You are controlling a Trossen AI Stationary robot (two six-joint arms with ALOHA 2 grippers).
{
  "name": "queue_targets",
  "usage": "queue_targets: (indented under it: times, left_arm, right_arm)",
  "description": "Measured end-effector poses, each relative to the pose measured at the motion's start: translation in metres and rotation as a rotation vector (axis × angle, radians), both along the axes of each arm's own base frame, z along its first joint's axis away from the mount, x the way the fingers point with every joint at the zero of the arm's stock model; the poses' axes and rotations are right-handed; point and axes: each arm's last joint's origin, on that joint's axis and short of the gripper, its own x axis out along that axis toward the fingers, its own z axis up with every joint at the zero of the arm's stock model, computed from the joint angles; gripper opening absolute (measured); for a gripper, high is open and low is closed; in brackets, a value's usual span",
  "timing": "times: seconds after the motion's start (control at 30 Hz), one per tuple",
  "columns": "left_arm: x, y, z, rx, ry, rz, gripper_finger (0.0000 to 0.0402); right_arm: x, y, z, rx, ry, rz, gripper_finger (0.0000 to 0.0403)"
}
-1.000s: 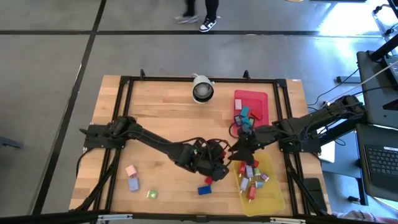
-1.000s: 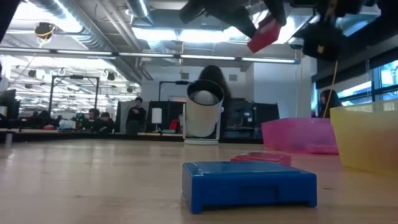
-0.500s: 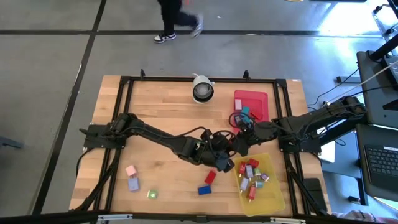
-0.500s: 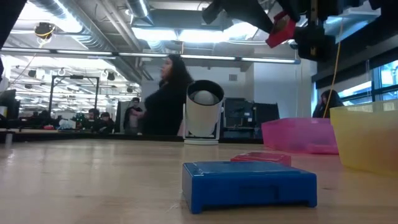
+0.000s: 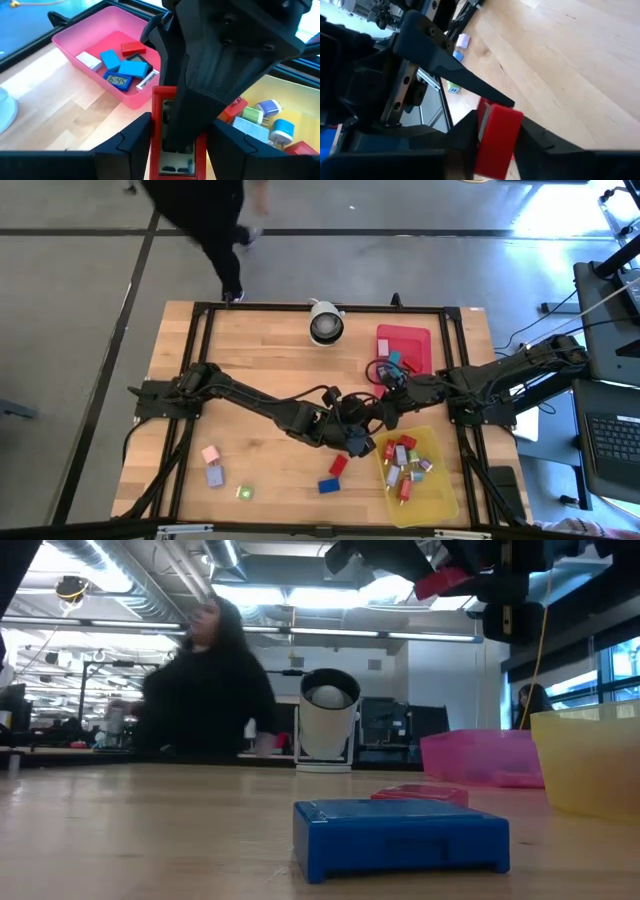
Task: Pick & Place Office items
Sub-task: Put the left red digital timer into the pink bin
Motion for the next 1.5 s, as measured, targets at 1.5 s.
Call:
queue_targets:
  times: [1.5]
  left_arm:
    - [0.006,0.019,0.002,-0.123,-0.105,0.143,0.0281]
  right_arm:
    - [-0.057,-0.126,-0.023,-0.361,0.519,-0.098,0.0065]
